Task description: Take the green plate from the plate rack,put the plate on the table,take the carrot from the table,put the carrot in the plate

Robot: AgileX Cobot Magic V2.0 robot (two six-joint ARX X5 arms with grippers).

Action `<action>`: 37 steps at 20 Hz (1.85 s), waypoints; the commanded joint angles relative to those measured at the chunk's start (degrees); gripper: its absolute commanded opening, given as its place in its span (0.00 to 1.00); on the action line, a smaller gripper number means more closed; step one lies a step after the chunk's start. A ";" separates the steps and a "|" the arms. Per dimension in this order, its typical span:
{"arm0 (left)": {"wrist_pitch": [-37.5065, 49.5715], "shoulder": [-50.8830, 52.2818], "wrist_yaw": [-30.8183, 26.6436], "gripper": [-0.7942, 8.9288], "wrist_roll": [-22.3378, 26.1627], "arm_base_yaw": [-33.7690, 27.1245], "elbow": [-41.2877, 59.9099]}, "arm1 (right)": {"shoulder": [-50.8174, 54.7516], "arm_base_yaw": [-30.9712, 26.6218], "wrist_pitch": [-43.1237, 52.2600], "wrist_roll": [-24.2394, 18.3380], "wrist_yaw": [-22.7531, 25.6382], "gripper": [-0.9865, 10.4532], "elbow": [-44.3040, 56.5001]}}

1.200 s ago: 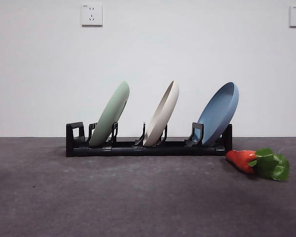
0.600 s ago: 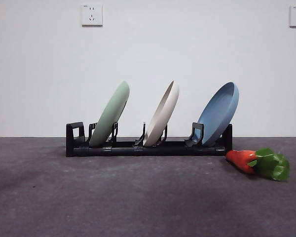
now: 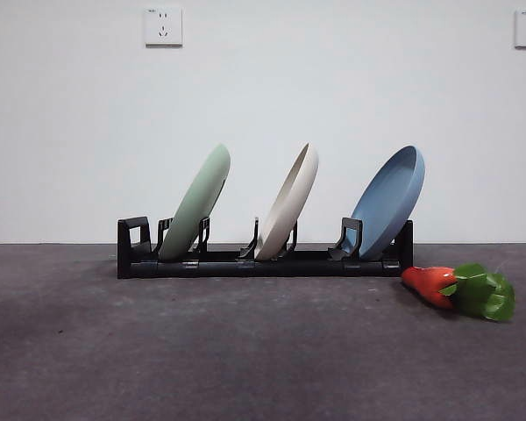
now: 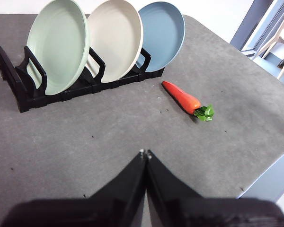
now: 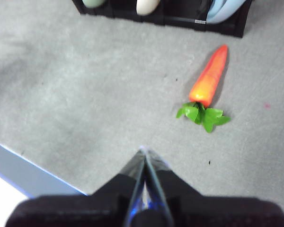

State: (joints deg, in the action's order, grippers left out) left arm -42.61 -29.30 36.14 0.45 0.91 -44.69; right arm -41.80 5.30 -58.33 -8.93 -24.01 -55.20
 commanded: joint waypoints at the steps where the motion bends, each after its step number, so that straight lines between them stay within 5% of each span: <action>1: 0.04 0.07 -0.04 0.27 0.79 -0.15 -0.31 | -0.07 0.15 0.35 -0.61 0.04 0.16 -0.22; 3: 0.17 0.07 -0.02 0.63 0.79 -0.15 -0.37 | -0.09 0.13 0.39 0.70 0.09 0.44 -0.20; 4: 0.09 0.07 0.00 0.67 0.79 -0.15 -0.37 | -0.09 0.15 0.37 1.18 0.09 0.60 -0.20; 5: 0.11 0.07 0.00 0.67 0.79 -0.15 -0.37 | -0.09 0.15 0.37 1.46 0.09 0.64 -0.20; 17: 7.69 -8.04 0.00 0.67 0.59 0.35 -4.55 | -0.09 0.13 0.31 2.03 0.04 0.64 -0.20; 23: 16.79 -26.62 -0.79 0.67 0.22 5.70 -14.45 | -0.22 0.15 -0.24 2.05 0.02 0.64 -0.22; 37: 37.00 -65.88 -17.27 0.67 1.81 17.46 -28.96 | -0.31 0.13 -2.45 2.12 -0.07 0.64 -0.22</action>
State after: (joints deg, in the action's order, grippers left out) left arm -5.78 -94.78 18.65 1.34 18.22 -73.73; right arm -42.15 5.30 -60.84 -7.25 -24.01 -55.24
